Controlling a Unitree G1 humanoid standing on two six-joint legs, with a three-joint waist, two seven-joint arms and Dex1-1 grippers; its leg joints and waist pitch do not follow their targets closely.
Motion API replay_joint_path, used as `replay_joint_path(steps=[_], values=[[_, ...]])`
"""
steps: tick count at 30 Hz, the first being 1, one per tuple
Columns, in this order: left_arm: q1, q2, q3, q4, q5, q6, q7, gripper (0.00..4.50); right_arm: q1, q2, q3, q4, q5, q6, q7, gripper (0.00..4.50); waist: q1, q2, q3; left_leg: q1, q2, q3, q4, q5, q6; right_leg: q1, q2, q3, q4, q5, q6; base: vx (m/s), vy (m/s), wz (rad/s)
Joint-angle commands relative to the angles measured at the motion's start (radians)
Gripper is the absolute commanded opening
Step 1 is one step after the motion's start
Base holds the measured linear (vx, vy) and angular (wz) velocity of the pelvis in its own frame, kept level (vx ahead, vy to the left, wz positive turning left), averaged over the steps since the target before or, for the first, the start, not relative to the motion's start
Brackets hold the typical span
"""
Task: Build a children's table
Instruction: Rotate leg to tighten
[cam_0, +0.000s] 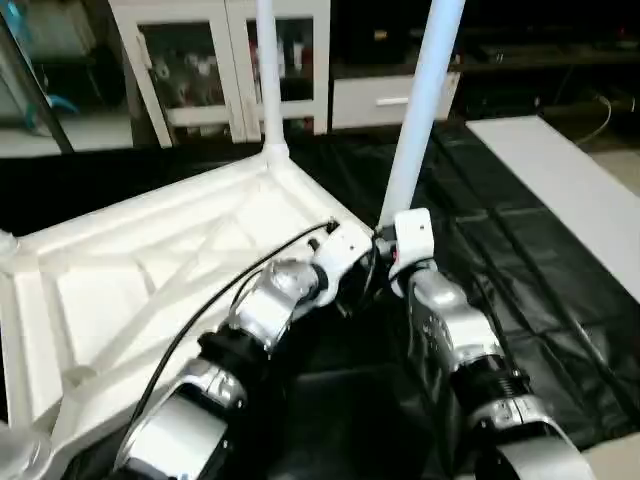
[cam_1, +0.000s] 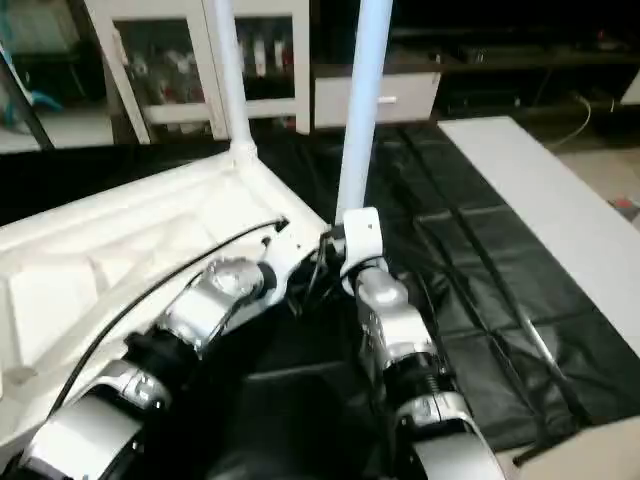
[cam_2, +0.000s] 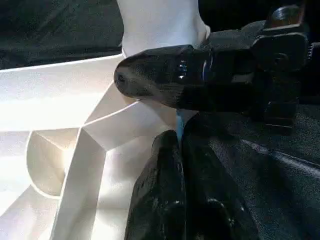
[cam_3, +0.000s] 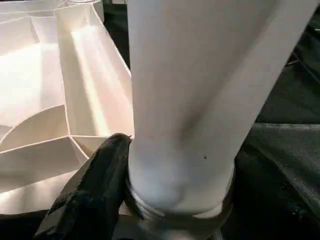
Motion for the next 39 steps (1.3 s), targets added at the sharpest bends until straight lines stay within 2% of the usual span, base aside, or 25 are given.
replay_joint_path(steps=[1,2,3,4,6,7,8,9,11,12,14,15,18,19,23,26,31,37,39], values=[[0.002,0.017,-0.014,0.036,0.049,0.015,0.054,0.00,0.020,0.023,0.014,-0.009,0.010,0.003,0.030,2.70,0.004,-0.009,-0.049,0.004,0.037,-0.016,-0.085,-0.318,0.032,0.029,-0.040,0.034,-0.092,-0.280,-0.189,0.000,0.000,0.00],[0.008,0.028,-0.015,0.025,0.048,0.012,0.034,0.00,0.033,0.007,0.014,-0.050,0.015,-0.003,0.060,2.70,0.006,-0.008,-0.048,0.005,0.039,-0.016,-0.086,-0.320,0.033,0.027,-0.041,0.035,-0.094,-0.294,-0.185,0.000,0.000,0.00],[0.011,0.034,-0.016,0.022,0.047,0.008,0.023,0.00,0.040,-0.003,0.014,-0.071,0.014,-0.006,0.074,3.26,0.010,-0.008,-0.050,0.005,0.040,-0.016,-0.087,-0.309,0.033,0.029,-0.040,0.035,-0.092,-0.283,-0.183,0.000,0.000,0.00],[0.021,0.047,-0.020,0.005,0.043,-0.007,-0.008,0.00,0.054,-0.027,0.015,-0.113,0.017,0.003,0.102,3.40,0.010,-0.009,-0.050,0.004,0.040,-0.016,-0.087,-0.300,0.036,0.030,-0.039,0.035,-0.092,-0.269,-0.184,0.000,0.000,0.00],[0.044,0.076,-0.032,-0.042,0.036,-0.004,-0.066,0.00,0.077,-0.076,0.015,-0.184,0.026,0.028,0.155,3.42,0.017,-0.007,-0.054,0.001,0.043,-0.016,-0.086,-0.242,0.050,0.037,-0.039,0.035,-0.084,-0.184,-0.192,0.000,0.000,0.00],[0.061,0.098,-0.046,-0.076,0.035,-0.001,-0.110,0.00,0.091,-0.113,0.016,-0.225,0.039,0.051,0.203,3.49,0.017,-0.006,-0.057,-0.006,0.044,-0.018,-0.084,-0.194,0.066,0.046,-0.038,0.034,-0.074,-0.110,-0.202,0.000,0.000,0.00],[0.069,0.112,-0.056,-0.095,0.036,0.007,-0.133,0.00,0.098,-0.140,0.018,-0.249,0.054,0.074,0.249,3.61,0.015,-0.004,-0.061,-0.007,0.045,-0.018,-0.081,-0.152,0.084,0.046,-0.037,0.033,-0.066,-0.039,-0.220,0.000,0.000,0.00],[0.079,0.127,-0.066,-0.114,0.038,0.009,-0.158,0.00,0.106,-0.168,0.023,-0.274,0.068,0.095,0.295,3.73,0.016,0.002,-0.062,-0.004,0.046,-0.017,-0.077,-0.132,0.092,0.046,-0.038,0.033,-0.064,-0.009,-0.231,0.000,0.000,0.00],[0.098,0.156,-0.082,-0.156,0.033,0.015,-0.208,0.00,0.123,-0.228,0.040,-0.322,0.082,0.123,0.384,3.90,0.020,0.001,-0.065,-0.004,0.045,-0.010,-0.065,-0.061,0.128,0.046,-0.037,0.036,-0.054,0.114,-0.274,0.000,0.000,0.00],[0.101,0.161,-0.084,-0.166,0.031,0.018,-0.218,0.00,0.127,-0.242,0.045,-0.331,0.083,0.127,0.403,3.99,0.022,0.003,-0.062,-0.004,0.045,-0.010,-0.066,-0.064,0.131,0.046,-0.036,0.036,-0.055,0.111,-0.277,0.000,0.000,0.00],[0.131,0.204,-0.105,-0.245,-0.002,0.033,-0.320,0.00,0.161,-0.359,0.081,-0.396,0.097,0.126,0.578,4.21,0.031,-0.001,-0.059,0.001,0.049,-0.005,-0.068,-0.116,0.118,0.048,-0.037,0.036,-0.062,0.044,-0.279,0.000,0.000,0.00],[0.135,0.211,-0.109,-0.256,-0.006,0.031,-0.336,0.00,0.166,-0.376,0.085,-0.407,0.103,0.126,0.606,4.28,0.035,0.000,-0.057,0.002,0.052,-0.006,-0.071,-0.133,0.110,0.048,-0.038,0.036,-0.063,0.024,-0.278,0.000,0.000,0.00],[0.165,0.269,-0.136,-0.338,-0.048,-0.010,-0.463,0.00,0.208,-0.489,0.112,-0.488,0.151,0.121,0.809,4.28,0.039,0.002,-0.051,0.007,0.056,-0.006,-0.077,-0.205,0.084,0.042,-0.034,0.039,-0.072,-0.075,-0.269,0.000,0.000,0.00],[0.175,0.284,-0.142,-0.363,-0.066,-0.023,-0.507,0.00,0.219,-0.517,0.120,-0.509,0.163,0.123,0.857,4.28,0.040,0.000,-0.050,0.008,0.056,-0.006,-0.078,-0.210,0.080,0.041,-0.034,0.039,-0.073,-0.089,-0.264,0.000,0.000,0.00],[0.205,0.334,-0.160,-0.443,-0.103,-0.034,-0.614,0.00,0.237,-0.587,0.149,-0.556,0.194,0.151,0.979,4.28,0.045,0.002,-0.048,0.011,0.058,-0.006,-0.082,-0.229,0.067,0.037,-0.033,0.042,-0.074,-0.126,-0.258,0.000,0.000,0.00],[0.216,0.348,-0.165,-0.477,-0.119,-0.019,-0.647,0.00,0.238,-0.610,0.172,-0.560,0.190,0.144,1.025,4.28,0.051,0.000,-0.049,0.016,0.058,-0.003,-0.080,-0.224,0.058,0.032,-0.034,0.044,-0.073,-0.127,-0.262,0.000,0.000,0.00],[0.221,0.350,-0.167,-0.487,-0.114,-0.006,-0.643,0.00,0.220,-0.588,0.215,-0.542,0.164,0.132,1.050,4.28,0.054,-0.004,-0.052,0.010,0.056,-0.003,-0.077,-0.168,0.068,0.036,-0.035,0.042,-0.064,-0.081,-0.265,0.000,0.000,0.00],[0.222,0.348,-0.164,-0.492,-0.111,0.002,-0.641,0.00,0.187,-0.556,0.241,-0.509,0.143,0.133,1.056,4.28,0.056,-0.004,-0.054,0.012,0.054,-0.001,-0.073,-0.145,0.078,0.036,-0.034,0.042,-0.062,-0.059,-0.271,0.000,0.000,0.00],[0.221,0.347,-0.164,-0.492,-0.111,0.003,-0.640,0.00,0.177,-0.549,0.241,-0.497,0.144,0.134,1.055,4.02,0.057,-0.004,-0.055,0.012,0.054,-0.001,-0.072,-0.140,0.075,0.037,-0.034,0.042,-0.060,-0.053,-0.270,0.000,0.000,0.00]])
